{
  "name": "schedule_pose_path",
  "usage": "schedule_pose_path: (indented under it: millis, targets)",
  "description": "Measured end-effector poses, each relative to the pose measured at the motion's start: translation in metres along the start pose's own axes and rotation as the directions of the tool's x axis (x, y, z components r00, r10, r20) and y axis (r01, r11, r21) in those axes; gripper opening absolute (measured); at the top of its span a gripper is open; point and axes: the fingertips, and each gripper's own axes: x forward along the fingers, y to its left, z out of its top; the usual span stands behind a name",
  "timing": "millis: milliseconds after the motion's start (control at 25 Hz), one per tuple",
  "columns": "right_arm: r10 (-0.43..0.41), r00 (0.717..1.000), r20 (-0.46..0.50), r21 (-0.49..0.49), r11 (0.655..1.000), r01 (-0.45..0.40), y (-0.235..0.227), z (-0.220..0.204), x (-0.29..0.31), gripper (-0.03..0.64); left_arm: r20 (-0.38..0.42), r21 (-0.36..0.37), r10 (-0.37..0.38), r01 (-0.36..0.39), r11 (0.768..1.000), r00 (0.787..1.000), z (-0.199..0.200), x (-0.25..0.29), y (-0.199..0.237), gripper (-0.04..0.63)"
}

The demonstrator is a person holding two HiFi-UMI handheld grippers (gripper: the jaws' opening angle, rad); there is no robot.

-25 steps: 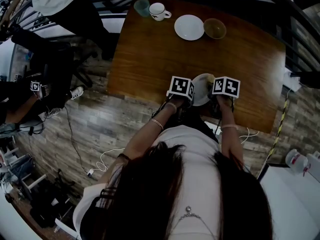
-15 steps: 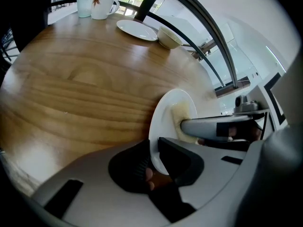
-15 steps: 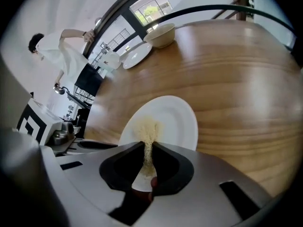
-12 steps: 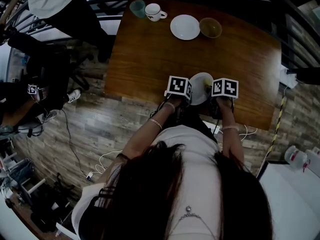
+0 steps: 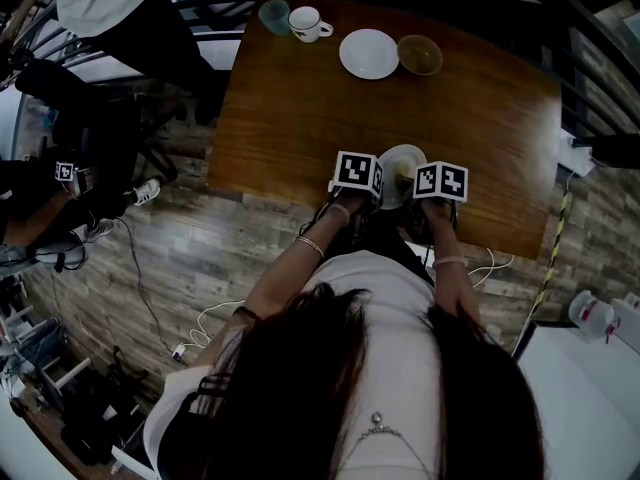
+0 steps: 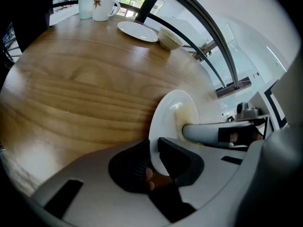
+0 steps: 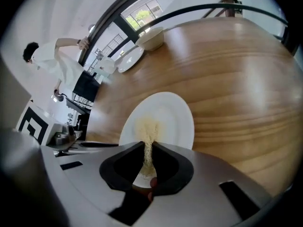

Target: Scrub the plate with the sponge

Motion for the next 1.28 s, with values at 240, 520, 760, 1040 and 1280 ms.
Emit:
schedule_pose_path:
  millis: [240, 520, 760, 1040, 1280]
  targets:
    - [0.070, 0.993, -0.094, -0.044, 0.996, -0.074, 0.012, -0.018, 0.004, 0.067, 0.005, -0.007, 0.000, 0.000, 1.000, 1.000, 0.002, -0.001, 0.001, 0.072]
    - [-0.048, 0.997, 0.064, -0.004, 0.999, 0.048, -0.036, 0.026, -0.033, 0.067, 0.010, -0.012, -0.003, 0.003, 1.000, 1.000, 0.003, -0.002, 0.002, 0.072]
    - [-0.021, 0.999, -0.034, -0.091, 0.996, 0.018, -0.005, -0.020, -0.015, 0.067, 0.008, -0.002, 0.006, -0.006, 1.000, 1.000, 0.001, -0.002, 0.001, 0.072]
    - [-0.014, 0.997, -0.071, -0.185, 0.983, 0.001, 0.018, -0.044, -0.009, 0.067, 0.011, 0.022, 0.020, -0.020, 1.000, 1.000, 0.001, -0.004, 0.001, 0.074]
    - [-0.083, 0.995, 0.051, -0.090, 0.992, 0.088, -0.024, -0.013, -0.036, 0.067, 0.013, 0.015, 0.008, -0.008, 1.000, 1.000, 0.002, -0.004, 0.000, 0.074]
